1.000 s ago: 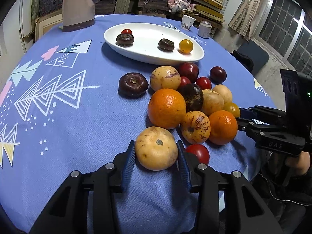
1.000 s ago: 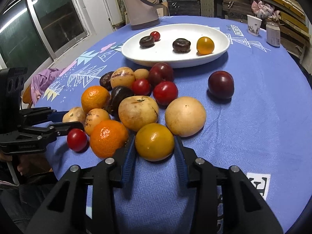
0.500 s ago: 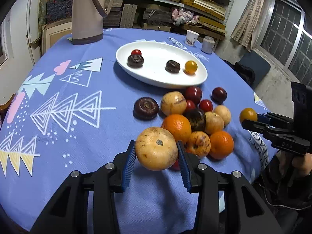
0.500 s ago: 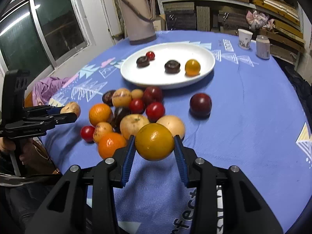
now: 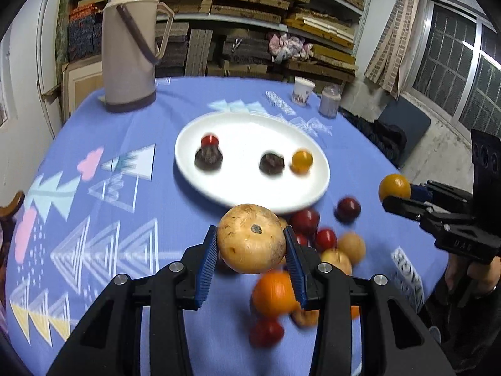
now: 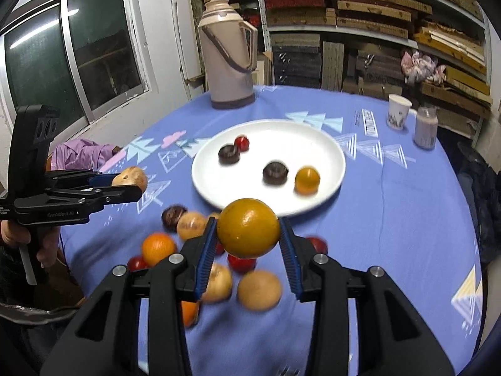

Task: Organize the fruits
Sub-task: 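Carry the yellow tomato and pale yellow fruit onto the white plate, open both tools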

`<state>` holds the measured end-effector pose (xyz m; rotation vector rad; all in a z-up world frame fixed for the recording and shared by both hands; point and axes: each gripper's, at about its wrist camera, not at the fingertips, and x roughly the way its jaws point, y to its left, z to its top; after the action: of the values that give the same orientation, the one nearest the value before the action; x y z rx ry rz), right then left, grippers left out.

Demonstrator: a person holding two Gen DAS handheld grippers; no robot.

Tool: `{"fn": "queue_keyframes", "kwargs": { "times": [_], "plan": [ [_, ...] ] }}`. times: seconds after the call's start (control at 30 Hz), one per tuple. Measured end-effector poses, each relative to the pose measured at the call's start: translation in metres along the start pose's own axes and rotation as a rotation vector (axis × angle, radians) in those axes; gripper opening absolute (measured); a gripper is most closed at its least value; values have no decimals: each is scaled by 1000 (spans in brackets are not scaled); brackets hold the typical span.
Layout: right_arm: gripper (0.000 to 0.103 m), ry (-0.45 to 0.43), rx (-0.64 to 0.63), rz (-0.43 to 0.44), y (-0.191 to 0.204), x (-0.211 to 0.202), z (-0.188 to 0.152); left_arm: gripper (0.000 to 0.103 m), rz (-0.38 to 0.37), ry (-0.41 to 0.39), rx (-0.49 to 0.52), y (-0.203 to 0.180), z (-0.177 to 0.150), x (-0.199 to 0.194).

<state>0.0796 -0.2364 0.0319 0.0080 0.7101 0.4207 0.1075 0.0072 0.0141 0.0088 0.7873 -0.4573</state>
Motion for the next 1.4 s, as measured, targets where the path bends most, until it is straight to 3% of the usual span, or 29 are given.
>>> {"fn": "queue_keyframes", "kwargs": {
  "times": [0.27, 0.6, 0.73, 1.2, 1.4],
  "plan": [
    [39, 11, -12, -6, -17, 42, 46, 42, 3, -15, 2, 5, 50, 38],
    [39, 85, -17, -3, -38, 122, 84, 42, -17, 81, -32, 16, 86, 115],
    [39, 108, -23, -12, -47, 148, 94, 42, 26, 90, -39, 19, 99, 141],
    [39, 175, 20, -37, -78, 198, 98, 42, 23, 160, -51, 27, 111, 192],
    [42, 151, 32, -41, -76, 189, 97, 61, 89, 112, -41, 24, 112, 176]
  ]
}}
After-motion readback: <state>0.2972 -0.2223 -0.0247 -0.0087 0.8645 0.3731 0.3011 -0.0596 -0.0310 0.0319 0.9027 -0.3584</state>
